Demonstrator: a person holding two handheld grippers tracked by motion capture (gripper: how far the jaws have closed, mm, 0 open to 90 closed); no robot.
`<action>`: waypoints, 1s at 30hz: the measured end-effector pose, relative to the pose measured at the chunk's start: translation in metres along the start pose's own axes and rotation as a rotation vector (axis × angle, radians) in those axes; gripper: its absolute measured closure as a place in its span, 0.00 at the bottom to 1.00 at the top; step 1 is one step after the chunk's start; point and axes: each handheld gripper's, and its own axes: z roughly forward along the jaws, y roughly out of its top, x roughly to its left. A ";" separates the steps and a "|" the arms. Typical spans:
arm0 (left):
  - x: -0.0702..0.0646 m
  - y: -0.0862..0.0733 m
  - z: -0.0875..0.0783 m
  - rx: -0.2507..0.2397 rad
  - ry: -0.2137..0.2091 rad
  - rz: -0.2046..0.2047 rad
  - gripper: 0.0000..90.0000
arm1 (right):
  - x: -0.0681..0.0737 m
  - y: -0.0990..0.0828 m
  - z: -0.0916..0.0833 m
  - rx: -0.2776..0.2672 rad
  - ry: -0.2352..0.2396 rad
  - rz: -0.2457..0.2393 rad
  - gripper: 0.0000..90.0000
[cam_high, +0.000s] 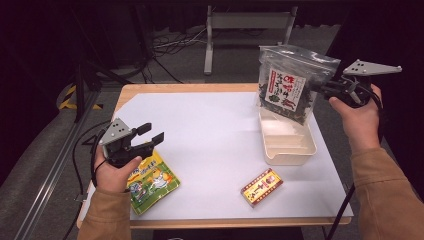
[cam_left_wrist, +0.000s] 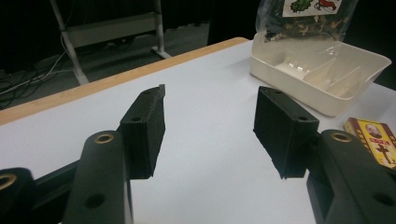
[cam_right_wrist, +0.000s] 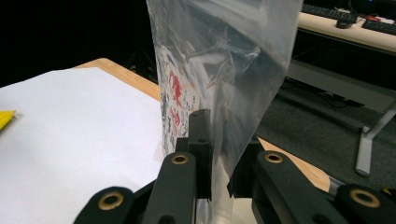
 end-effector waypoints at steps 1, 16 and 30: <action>0.001 0.000 -0.001 0.005 0.003 -0.003 0.48 | -0.002 -0.001 0.000 0.001 -0.011 0.001 0.92; 0.003 -0.003 0.001 0.017 0.004 -0.004 0.47 | -0.013 -0.014 0.005 0.019 -0.058 0.045 0.91; 0.004 -0.004 0.002 0.031 0.005 -0.009 0.45 | -0.013 -0.022 0.012 0.046 -0.068 0.061 0.90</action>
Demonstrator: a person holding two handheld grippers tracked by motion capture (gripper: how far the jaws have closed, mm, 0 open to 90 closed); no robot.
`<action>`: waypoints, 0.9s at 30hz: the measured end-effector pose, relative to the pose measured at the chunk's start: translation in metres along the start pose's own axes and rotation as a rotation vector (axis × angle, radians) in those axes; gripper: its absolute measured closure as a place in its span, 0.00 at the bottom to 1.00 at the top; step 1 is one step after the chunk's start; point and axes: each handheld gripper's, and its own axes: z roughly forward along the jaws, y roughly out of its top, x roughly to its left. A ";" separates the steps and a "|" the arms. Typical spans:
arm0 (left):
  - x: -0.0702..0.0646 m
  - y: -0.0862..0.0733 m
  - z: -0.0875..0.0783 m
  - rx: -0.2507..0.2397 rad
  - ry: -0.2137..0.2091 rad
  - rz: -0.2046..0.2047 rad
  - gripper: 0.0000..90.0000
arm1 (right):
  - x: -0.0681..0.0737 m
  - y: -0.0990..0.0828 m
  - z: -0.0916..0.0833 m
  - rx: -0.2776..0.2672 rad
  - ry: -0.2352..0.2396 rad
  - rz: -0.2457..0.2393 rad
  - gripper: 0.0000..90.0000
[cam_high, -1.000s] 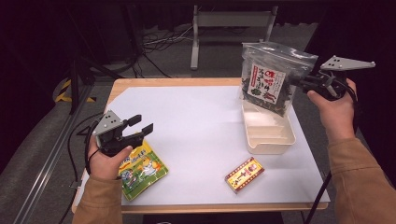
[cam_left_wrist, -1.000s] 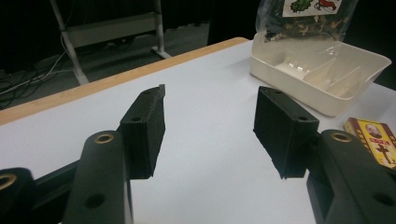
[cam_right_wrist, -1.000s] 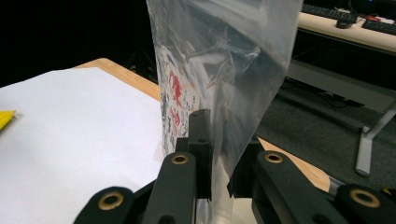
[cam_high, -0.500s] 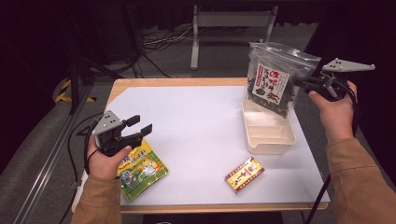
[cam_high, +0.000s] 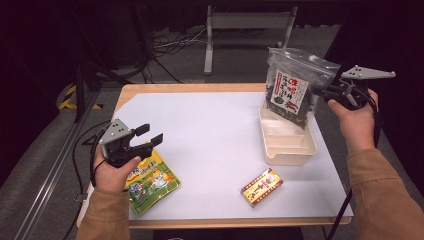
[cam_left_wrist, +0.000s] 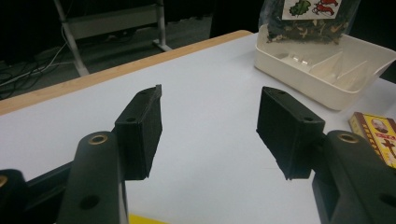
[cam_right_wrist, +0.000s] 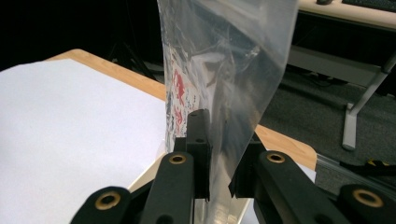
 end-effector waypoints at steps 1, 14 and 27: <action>0.000 0.000 0.000 0.001 -0.001 0.000 0.45 | 0.000 -0.001 0.001 0.003 -0.002 -0.001 0.90; 0.002 -0.003 0.000 0.010 0.005 -0.004 0.44 | -0.002 -0.015 0.012 0.040 0.005 0.022 0.89; 0.005 -0.005 0.001 0.024 0.007 -0.013 0.43 | -0.011 -0.028 0.010 0.077 -0.021 0.067 0.74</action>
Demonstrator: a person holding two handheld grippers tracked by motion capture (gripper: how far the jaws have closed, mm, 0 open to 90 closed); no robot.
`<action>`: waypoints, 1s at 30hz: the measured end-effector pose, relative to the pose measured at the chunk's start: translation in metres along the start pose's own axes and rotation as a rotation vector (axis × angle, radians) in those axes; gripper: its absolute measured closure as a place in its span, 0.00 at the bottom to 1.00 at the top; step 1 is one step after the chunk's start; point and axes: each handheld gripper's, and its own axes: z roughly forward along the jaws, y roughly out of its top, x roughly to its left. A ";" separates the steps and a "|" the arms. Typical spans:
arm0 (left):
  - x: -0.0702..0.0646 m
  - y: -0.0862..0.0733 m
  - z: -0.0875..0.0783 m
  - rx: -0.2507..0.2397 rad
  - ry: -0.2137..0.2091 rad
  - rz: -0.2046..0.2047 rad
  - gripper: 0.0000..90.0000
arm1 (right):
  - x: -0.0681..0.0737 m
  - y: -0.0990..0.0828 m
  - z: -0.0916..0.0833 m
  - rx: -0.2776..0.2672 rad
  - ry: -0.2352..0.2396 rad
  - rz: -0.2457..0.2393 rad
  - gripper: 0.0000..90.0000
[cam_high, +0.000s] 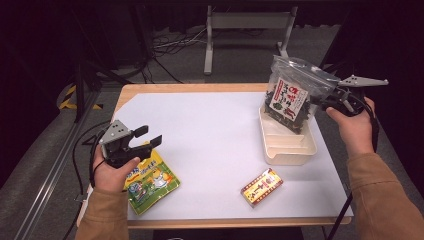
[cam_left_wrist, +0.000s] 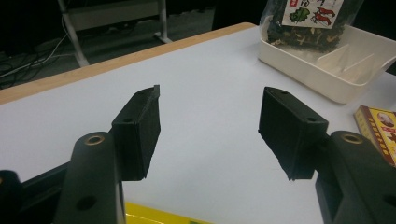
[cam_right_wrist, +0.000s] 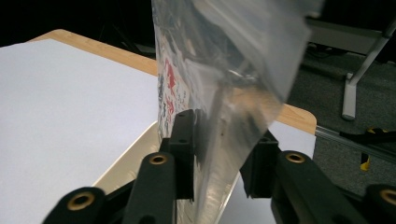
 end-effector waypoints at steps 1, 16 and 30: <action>0.000 0.000 0.000 0.000 0.000 0.000 0.43 | 0.000 0.000 0.000 0.000 0.000 0.000 0.74; 0.006 -0.003 -0.001 0.010 0.001 -0.016 0.42 | 0.000 -0.012 -0.015 -0.035 -0.015 0.033 0.47; 0.013 -0.003 -0.001 0.030 0.004 -0.023 0.40 | 0.019 -0.021 -0.046 -0.032 -0.043 -0.013 0.46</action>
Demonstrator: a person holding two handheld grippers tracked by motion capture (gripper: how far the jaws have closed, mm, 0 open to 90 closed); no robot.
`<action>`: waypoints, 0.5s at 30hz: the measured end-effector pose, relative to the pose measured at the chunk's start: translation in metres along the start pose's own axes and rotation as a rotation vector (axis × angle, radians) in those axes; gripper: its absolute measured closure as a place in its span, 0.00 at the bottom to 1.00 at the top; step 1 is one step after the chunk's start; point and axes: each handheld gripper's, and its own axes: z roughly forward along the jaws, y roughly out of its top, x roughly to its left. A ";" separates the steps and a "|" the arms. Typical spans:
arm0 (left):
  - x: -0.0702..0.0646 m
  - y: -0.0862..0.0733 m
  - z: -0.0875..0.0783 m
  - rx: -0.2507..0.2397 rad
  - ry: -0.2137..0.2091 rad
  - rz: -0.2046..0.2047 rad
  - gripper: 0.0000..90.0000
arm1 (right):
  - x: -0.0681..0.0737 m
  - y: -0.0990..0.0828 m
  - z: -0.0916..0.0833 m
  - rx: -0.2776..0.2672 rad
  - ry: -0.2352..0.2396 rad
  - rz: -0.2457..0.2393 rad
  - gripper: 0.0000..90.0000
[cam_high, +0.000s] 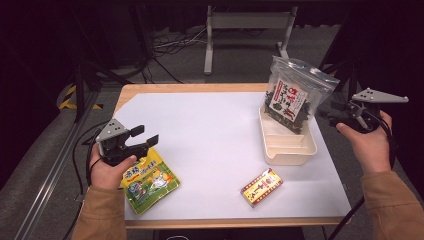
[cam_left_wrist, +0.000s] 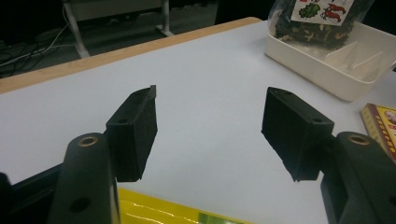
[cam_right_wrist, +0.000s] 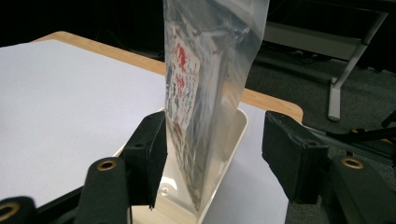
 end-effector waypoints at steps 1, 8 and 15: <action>0.000 0.000 0.000 0.000 0.000 0.000 0.40 | 0.000 0.000 0.000 0.000 0.000 0.000 0.46; 0.004 -0.002 -0.002 0.036 0.016 -0.007 0.39 | 0.013 -0.008 -0.009 -0.006 0.045 -0.004 0.46; 0.009 -0.006 -0.004 0.071 0.030 -0.016 0.37 | 0.027 -0.013 -0.011 -0.006 0.092 -0.031 0.46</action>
